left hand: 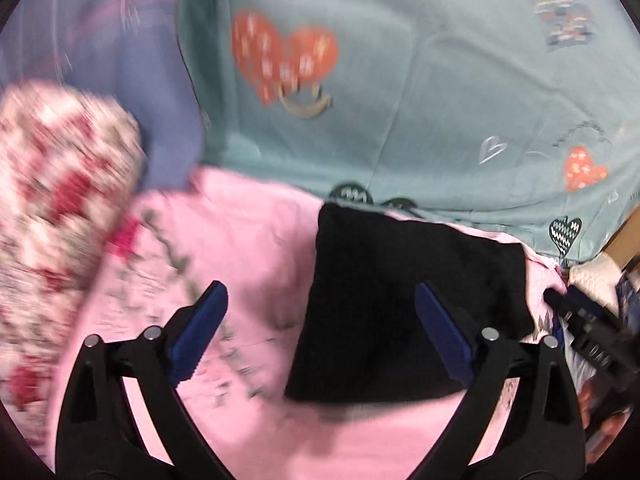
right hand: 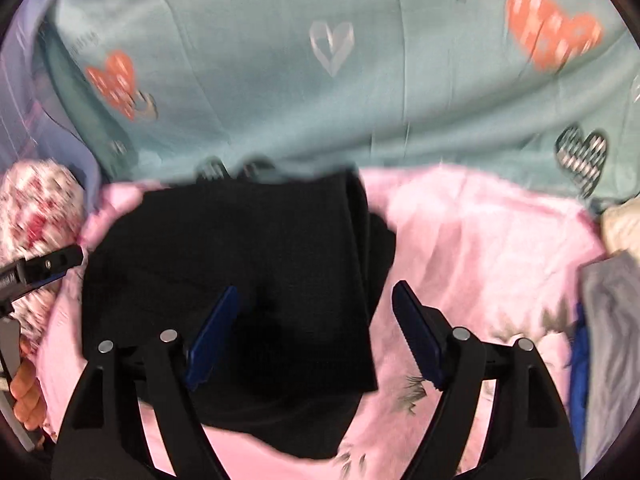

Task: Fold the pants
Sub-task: 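Carry the folded pants with both tools onto the folded grey garment, then open both tools to release the pants on the grey garment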

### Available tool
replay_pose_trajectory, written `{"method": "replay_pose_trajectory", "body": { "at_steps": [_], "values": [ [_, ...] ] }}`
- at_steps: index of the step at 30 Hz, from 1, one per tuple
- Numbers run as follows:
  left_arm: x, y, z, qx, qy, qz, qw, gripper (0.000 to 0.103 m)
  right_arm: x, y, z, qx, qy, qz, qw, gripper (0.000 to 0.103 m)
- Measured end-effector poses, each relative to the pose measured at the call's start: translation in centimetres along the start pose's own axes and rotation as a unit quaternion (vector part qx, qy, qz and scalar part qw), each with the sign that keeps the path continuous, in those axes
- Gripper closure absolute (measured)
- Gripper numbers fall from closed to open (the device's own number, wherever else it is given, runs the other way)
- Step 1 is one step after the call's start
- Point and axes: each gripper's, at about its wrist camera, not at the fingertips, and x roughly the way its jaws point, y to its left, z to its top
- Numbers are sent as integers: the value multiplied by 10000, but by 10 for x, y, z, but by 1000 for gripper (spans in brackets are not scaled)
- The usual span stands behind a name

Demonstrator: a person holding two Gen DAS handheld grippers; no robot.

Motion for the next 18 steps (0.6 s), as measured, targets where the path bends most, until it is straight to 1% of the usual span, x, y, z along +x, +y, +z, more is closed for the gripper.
{"method": "replay_pose_trajectory", "body": {
  "at_steps": [2, 4, 6, 8, 9, 11, 13, 15, 18],
  "values": [
    [-44, -9, -11, 150, -238, 50, 9996, 2, -43, 13, 4, -66, -414, -119, 9991, 22],
    [-79, -18, -28, 288, -382, 178, 9987, 2, -77, 23, 0, -96, -594, -134, 9981, 11],
    [-114, -29, -50, 403, -544, 254, 9974, 2, -108, 32, -10, -43, -589, -97, 9982, 6],
    [-141, -34, -79, 512, -678, 386, 9956, 2, -133, 38, -32, 26, -474, -25, 9989, 6],
    [-151, -38, -89, 548, -701, 414, 9952, 2, -137, 42, -40, 73, -348, 33, 9994, 5],
    [-166, -41, -117, 621, -733, 391, 9946, 2, -152, 45, -72, 59, -185, 223, 9996, 3],
    [-175, -43, -139, 654, -771, 312, 9944, 2, -163, 50, -104, -19, -66, 178, 9998, 3],
    [-177, -48, -158, 725, -807, 282, 9937, 2, -172, 52, -134, -68, -86, 18, 9999, 3],
    [-166, -57, -172, 877, -744, 374, 9927, 2, -183, 51, -173, 1, -265, -73, 9996, 3]
  ]
}}
